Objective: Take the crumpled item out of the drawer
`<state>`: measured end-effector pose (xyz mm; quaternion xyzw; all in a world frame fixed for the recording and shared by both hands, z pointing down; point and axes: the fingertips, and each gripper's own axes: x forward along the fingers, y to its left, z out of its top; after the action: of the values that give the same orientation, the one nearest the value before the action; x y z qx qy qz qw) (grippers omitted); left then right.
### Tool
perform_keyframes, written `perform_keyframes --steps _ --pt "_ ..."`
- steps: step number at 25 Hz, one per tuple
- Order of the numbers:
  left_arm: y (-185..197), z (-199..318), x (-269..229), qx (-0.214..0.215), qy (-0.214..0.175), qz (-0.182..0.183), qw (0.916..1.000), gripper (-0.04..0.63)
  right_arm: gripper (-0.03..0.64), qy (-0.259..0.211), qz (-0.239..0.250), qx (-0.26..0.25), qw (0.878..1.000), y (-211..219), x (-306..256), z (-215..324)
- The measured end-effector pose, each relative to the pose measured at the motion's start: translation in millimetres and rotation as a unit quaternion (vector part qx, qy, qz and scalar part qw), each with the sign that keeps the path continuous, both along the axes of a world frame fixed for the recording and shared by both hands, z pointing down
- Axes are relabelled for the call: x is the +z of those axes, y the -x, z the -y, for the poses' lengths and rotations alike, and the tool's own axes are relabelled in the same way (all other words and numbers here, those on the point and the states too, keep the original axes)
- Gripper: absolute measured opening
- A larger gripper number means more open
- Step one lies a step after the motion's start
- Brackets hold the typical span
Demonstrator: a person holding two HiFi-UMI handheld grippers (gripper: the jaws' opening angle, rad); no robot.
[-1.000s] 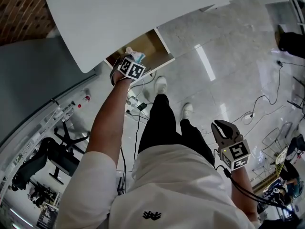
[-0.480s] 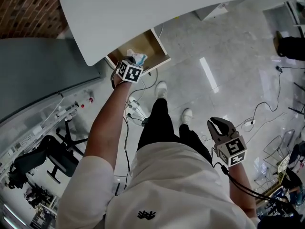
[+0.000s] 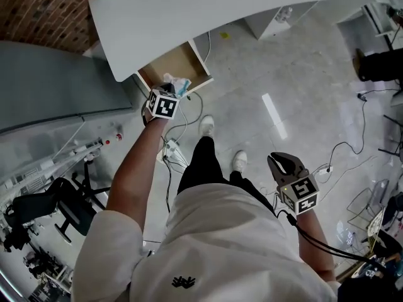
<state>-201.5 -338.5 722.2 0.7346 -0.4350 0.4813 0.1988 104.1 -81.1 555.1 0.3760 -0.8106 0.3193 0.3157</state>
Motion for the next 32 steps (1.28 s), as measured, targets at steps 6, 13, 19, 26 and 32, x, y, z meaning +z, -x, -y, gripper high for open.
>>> perform_keyframes --steps 6,13,19,26,32 --pt "-27 -43 -62 0.000 -0.021 -0.032 0.9993 0.023 0.055 -0.029 0.008 -0.004 1.000 -19 -23 -28" --pt "-57 -106 -127 0.006 -0.045 -0.067 0.9967 0.023 0.049 -0.057 0.019 -0.020 0.998 -35 -49 -63" --pt "-91 -169 -181 0.016 -0.053 -0.103 0.9931 0.023 0.043 -0.079 0.030 -0.036 0.996 -51 -70 -91" --pt "-135 -238 -225 0.042 -0.051 -0.141 0.9879 0.023 0.040 -0.098 0.040 -0.051 0.993 -61 -88 -119" --pt "-173 -285 -254 0.074 -0.049 -0.167 0.9819 0.023 0.037 -0.106 0.043 -0.057 0.992 -70 -93 -138"
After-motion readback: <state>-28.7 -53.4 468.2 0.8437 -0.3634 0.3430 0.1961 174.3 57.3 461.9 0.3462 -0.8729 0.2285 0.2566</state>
